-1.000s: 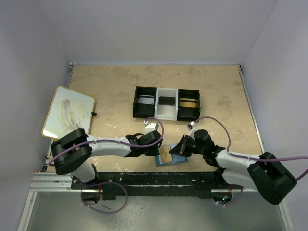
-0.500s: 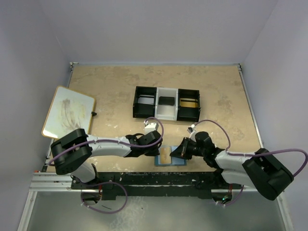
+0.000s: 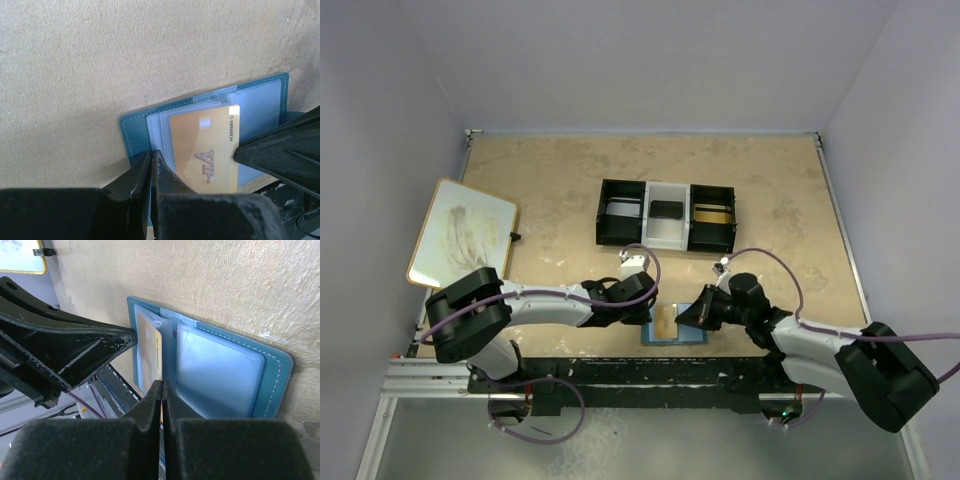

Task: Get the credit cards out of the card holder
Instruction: Remove the credit card from the card holder.

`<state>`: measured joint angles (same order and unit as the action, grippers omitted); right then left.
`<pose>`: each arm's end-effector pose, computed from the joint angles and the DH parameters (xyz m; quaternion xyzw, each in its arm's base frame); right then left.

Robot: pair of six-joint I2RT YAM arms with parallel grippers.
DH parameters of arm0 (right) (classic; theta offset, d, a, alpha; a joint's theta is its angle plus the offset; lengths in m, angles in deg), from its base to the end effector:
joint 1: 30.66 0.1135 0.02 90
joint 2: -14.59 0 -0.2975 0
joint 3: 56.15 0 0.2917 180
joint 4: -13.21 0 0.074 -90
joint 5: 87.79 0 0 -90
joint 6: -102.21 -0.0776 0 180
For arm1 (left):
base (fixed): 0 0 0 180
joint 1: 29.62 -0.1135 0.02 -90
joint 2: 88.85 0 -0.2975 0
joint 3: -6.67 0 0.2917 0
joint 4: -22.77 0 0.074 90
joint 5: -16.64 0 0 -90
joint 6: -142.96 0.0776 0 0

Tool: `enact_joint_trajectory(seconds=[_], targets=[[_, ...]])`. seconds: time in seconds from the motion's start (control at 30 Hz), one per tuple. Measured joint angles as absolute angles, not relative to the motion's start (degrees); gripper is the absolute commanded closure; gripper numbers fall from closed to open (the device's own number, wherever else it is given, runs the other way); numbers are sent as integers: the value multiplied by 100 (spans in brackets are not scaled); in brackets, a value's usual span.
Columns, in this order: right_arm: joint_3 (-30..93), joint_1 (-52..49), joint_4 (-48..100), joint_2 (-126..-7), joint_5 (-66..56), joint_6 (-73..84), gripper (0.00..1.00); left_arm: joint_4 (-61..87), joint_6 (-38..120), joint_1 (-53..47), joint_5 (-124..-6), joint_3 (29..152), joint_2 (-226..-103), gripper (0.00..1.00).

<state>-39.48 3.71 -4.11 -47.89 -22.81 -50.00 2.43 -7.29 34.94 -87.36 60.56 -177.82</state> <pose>0.1570 0.1472 0.0993 0.0943 0.8410 0.4965 0.1932 0.1622 -0.2973 0.1204 -0.0006 0.9484 -0.2075 0.2398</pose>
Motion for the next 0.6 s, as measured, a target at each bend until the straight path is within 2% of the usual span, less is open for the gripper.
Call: enact_joint_trajectory(seconds=[0.13,0.3,0.5,0.6], targets=[[-3948,343,-142,-4597,-2231,-4926,100,243,-729,3494,-8736,6056,-17782,100],[-3926,334,122,-4514,-2145,-4769,100,241,-705,3494,-8736,6054,-17753,91],[-3782,334,33,-4960,-2239,-4673,100,44,-547,3491,-8849,6056,-17482,76],[-3751,334,-79,-5110,-2296,-4670,100,29,-455,3491,-8852,6124,-17364,74]])
